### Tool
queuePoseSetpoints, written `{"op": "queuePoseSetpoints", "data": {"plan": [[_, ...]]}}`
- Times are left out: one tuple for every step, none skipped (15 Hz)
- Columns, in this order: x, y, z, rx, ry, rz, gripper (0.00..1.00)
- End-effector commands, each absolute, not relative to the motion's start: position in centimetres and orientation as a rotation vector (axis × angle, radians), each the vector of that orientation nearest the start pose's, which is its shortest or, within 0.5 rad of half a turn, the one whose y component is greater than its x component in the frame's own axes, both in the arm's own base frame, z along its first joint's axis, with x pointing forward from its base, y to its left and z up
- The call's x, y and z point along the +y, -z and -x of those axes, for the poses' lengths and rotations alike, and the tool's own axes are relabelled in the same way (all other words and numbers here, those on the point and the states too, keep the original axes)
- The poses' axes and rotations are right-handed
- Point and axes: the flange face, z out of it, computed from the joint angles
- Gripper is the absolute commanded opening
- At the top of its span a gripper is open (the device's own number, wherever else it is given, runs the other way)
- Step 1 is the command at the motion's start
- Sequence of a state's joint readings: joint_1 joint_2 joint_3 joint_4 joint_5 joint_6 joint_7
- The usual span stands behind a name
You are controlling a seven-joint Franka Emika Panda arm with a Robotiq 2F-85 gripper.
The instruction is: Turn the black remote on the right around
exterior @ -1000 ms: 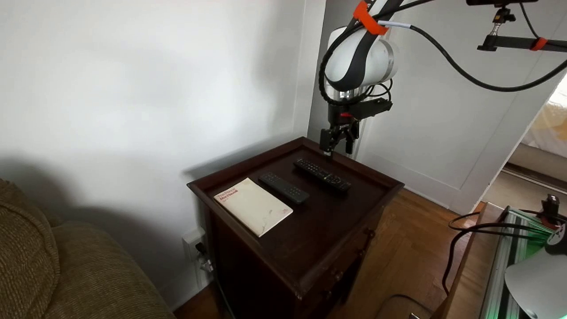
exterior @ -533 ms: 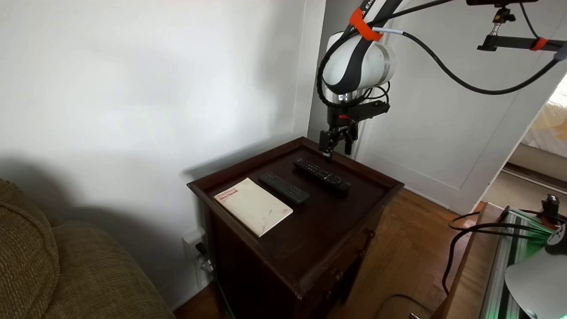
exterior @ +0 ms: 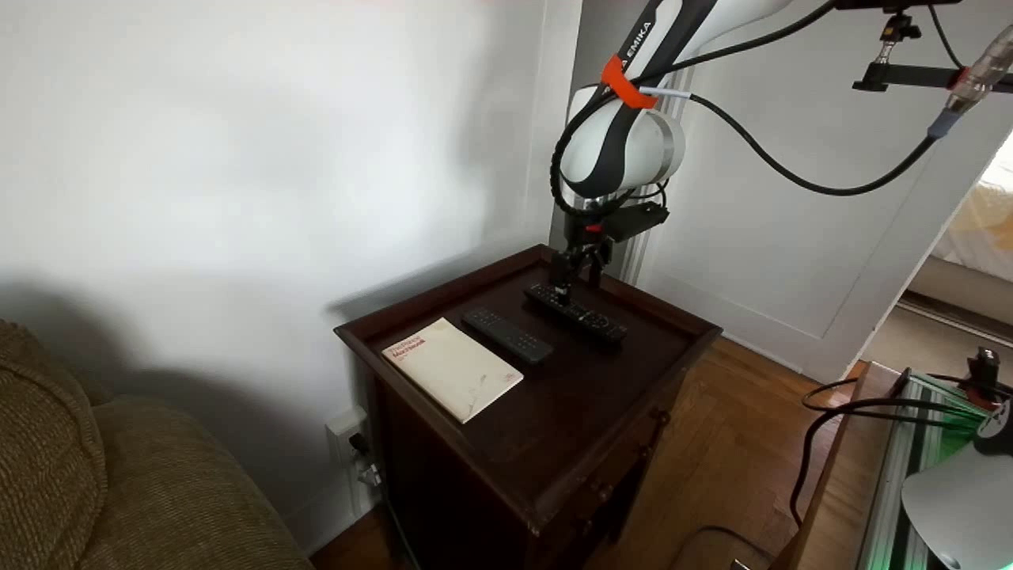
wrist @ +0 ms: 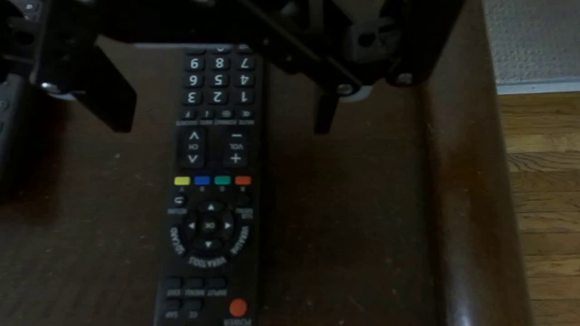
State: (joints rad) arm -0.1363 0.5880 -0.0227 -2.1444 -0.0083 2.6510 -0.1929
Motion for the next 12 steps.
{"op": "queuePoseSetpoints", "data": {"plan": [[-7.9, -9.8, -55.2, -0.134, -0.143, 3.111, 1.0], [-7.8, -9.5, -55.3, -0.146, -0.146, 3.114, 1.0], [-7.6, -9.4, -55.5, -0.159, -0.157, 3.118, 1.0], [-7.6, -9.1, -55.7, -0.172, -0.168, 3.117, 1.0], [-7.6, -8.8, -55.9, -0.177, -0.177, 3.125, 1.0], [-7.7, -8.6, -56.1, -0.184, -0.185, 3.129, 1.0], [-7.8, -8.5, -56.2, -0.187, -0.189, 3.132, 1.0], [-7.8, -8.3, -56.3, -0.191, -0.192, 3.132, 1.0], [-7.7, -8.1, -56.4, -0.199, -0.197, 3.134, 1.0], [-7.7, -8.0, -56.5, -0.204, -0.205, 3.135, 0.75], [-7.7, -7.8, -56.5, -0.207, -0.209, 3.134, 0.73], [-7.7, -7.8, -56.6, -0.173, -0.218, 3.126, 0.66]]}}
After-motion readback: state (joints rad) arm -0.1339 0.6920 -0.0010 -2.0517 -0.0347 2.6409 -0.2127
